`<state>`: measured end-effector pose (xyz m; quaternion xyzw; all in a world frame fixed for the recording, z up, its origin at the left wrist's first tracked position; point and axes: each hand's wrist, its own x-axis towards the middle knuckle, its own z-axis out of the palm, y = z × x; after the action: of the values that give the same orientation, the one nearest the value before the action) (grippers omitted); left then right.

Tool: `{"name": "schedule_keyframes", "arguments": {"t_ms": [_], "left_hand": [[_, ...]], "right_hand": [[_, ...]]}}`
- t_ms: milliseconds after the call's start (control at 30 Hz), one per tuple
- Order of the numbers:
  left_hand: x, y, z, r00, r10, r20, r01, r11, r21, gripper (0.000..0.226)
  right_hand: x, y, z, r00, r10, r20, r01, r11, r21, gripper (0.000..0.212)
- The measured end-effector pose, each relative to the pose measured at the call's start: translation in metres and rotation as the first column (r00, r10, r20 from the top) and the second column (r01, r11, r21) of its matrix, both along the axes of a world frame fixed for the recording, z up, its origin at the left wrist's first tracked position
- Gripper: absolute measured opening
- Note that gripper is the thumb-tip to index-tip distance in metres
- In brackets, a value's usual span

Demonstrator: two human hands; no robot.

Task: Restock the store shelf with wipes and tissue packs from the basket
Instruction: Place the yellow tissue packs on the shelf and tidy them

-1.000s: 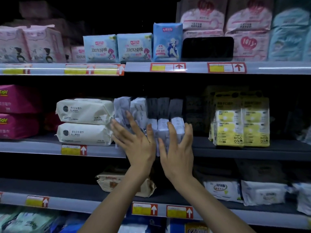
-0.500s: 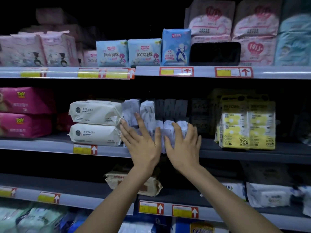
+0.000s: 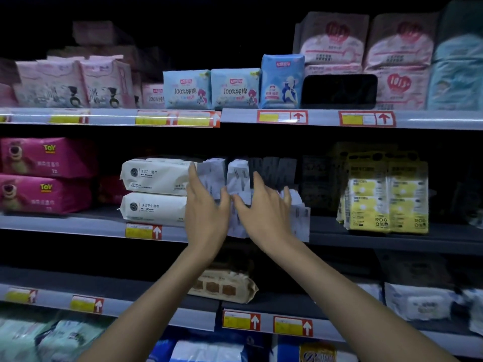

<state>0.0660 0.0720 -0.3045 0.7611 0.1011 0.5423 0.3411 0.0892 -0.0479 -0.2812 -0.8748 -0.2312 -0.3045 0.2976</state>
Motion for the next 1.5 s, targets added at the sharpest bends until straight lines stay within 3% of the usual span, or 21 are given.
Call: {"name": "schedule_keyframes", "arguments": {"t_ms": [100,200,267,433,567,700,767,867,967,1033,1500], "left_hand": [[0.004,0.010,0.019,0.999,0.038,-0.015,-0.039,0.997,-0.059,0.074],[0.004,0.017,0.035,1.000,0.025,-0.019,-0.024,0.998,0.061,0.032],[0.006,0.022,0.043,0.999,-0.020,-0.038,0.022,0.997,0.069,0.023],[0.008,0.034,0.044,0.999,0.018,-0.036,-0.017,0.999,0.046,0.034],[0.002,0.037,0.028,0.997,-0.072,-0.026,0.073,0.995,0.060,0.038],[-0.001,0.023,0.008,0.995,-0.098,-0.019,0.099,0.988,0.115,0.065],[-0.002,0.010,-0.005,0.996,0.086,-0.028,-0.080,0.979,0.185,0.077],[-0.005,-0.009,-0.021,0.955,0.297,0.006,-0.278,0.884,0.376,0.078],[0.009,-0.021,-0.034,0.936,0.352,-0.006,-0.280,0.753,0.595,0.075],[0.022,-0.025,-0.039,0.923,0.383,-0.027,-0.274,0.705,0.654,0.076],[0.079,-0.018,-0.058,0.900,0.436,0.031,-0.340,0.654,0.676,0.074]], "right_hand": [[0.008,0.012,0.011,0.996,-0.018,-0.082,0.018,1.000,-0.003,0.074],[0.019,0.019,0.015,0.991,0.025,-0.131,-0.014,0.996,0.087,0.041],[0.026,0.021,0.016,0.989,0.056,-0.137,-0.034,0.987,0.157,0.023],[0.025,0.030,0.017,0.993,0.068,-0.101,-0.053,0.988,0.148,0.019],[0.025,0.022,0.015,0.993,0.080,-0.082,-0.072,0.993,0.094,0.021],[0.019,-0.009,0.007,0.995,0.091,0.042,-0.094,0.991,0.092,0.043],[0.019,-0.031,-0.004,0.981,0.040,0.189,-0.065,0.990,0.126,0.046],[0.027,-0.060,-0.027,0.952,-0.055,0.302,0.020,0.993,0.117,0.049],[0.037,-0.076,-0.046,0.960,-0.099,0.262,0.101,0.995,0.004,0.052],[0.042,-0.075,-0.054,0.973,-0.078,0.219,0.093,0.994,-0.062,0.057],[0.085,-0.053,-0.079,0.962,-0.083,0.258,0.102,0.993,-0.059,0.050]]}}
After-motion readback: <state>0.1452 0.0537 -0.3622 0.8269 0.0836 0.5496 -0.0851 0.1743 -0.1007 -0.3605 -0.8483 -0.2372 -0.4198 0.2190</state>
